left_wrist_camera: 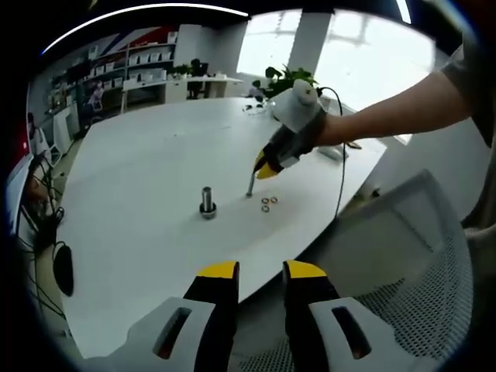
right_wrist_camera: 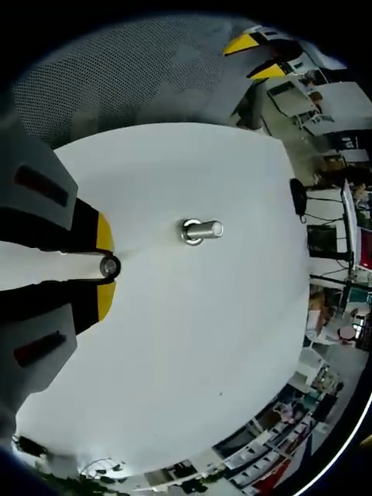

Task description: Place the washer onto the threaded stud by aligning its center hole with the stud, sliding it down to the base, and recovering from edge contact or off-axis alignment until the washer reaches the visible bottom stop.

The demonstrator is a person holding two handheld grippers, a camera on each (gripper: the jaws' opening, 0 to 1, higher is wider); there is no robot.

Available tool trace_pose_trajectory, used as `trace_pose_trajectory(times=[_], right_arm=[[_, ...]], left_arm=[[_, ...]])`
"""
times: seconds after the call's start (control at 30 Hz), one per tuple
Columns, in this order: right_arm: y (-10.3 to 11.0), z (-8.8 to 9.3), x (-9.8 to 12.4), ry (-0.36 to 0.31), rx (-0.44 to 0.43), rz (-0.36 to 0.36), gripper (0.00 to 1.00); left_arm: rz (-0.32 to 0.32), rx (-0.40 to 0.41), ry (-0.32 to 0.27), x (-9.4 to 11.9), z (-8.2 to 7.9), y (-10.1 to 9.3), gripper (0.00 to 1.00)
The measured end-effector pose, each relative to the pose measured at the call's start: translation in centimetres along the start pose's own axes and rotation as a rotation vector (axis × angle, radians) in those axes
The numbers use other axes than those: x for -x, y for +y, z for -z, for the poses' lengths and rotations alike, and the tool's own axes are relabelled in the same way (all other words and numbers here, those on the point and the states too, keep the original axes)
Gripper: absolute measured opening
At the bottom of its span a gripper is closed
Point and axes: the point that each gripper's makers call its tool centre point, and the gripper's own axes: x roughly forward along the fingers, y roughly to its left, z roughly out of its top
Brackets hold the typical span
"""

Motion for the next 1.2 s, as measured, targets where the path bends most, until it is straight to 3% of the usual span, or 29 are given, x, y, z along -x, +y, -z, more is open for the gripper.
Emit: trace_pose_trajectory(times=[0.57, 1.2], right_arm=[[-0.4, 0.7, -1.7, 0.061, 0.011, -0.022, 0.13], [0.0, 3.3, -4.4, 0.135, -0.042, -0.058, 0.14]], left_arm=[[-0.003, 0.0, -0.003, 0.0, 0.0, 0.1, 0.2], [-0.007, -0.001, -0.001, -0.1, 0.0, 0.1, 0.18]])
